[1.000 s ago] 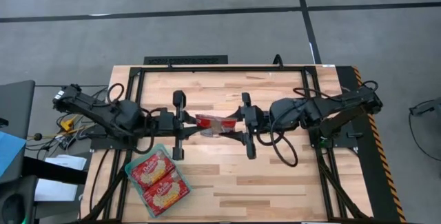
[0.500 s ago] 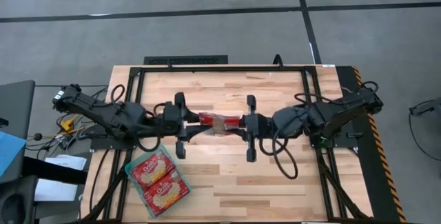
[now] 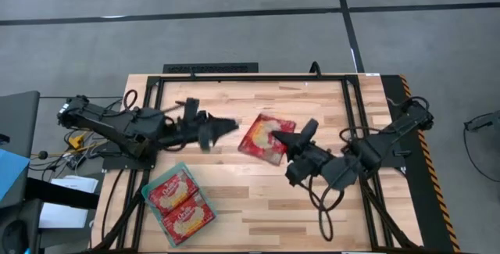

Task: Sort popcorn bags into baskets
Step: Put the red popcorn bag into the green bin

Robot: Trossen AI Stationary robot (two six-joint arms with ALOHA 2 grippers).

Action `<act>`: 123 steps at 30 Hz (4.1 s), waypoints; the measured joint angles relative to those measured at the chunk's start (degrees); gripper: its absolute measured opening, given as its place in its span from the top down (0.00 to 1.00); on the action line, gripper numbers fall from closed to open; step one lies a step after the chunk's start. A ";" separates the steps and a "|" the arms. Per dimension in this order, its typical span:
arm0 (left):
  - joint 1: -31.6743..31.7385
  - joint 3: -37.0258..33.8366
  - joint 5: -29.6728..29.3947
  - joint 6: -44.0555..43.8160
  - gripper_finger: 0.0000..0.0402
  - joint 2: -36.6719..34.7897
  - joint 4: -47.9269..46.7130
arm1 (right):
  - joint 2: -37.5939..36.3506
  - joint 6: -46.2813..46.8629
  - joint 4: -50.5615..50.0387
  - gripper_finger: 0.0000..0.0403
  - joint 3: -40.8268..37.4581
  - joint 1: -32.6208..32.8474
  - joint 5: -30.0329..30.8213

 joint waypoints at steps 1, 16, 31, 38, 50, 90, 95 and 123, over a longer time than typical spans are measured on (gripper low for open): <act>0.63 0.00 -0.67 -4.57 0.37 0.07 -0.19 | 0.56 -3.20 0.15 0.93 0.01 0.44 1.84; 7.66 0.05 16.98 -31.05 0.36 5.25 -2.02 | 9.46 -16.44 0.75 0.93 0.05 1.05 11.62; 10.06 0.00 33.89 -35.35 0.46 12.38 9.02 | 9.52 -14.57 0.75 0.89 0.01 2.26 11.47; 11.08 0.00 33.88 -34.32 0.76 12.44 8.75 | 9.52 -14.29 0.71 0.84 0.01 3.24 11.64; 11.60 0.00 37.11 -33.38 0.89 11.52 8.83 | 9.28 -9.16 0.54 0.84 0.01 6.74 16.56; -25.13 -16.25 21.45 -44.01 0.97 -22.68 -64.33 | 7.81 35.21 -6.90 0.84 0.05 18.29 22.18; -26.23 -26.64 19.35 -42.93 0.97 -28.97 -54.40 | 7.81 35.21 -6.90 0.84 0.05 17.63 22.18; -26.26 -43.89 24.29 -44.82 0.71 -34.40 -42.42 | 7.83 36.57 -6.87 0.79 0.05 17.33 22.18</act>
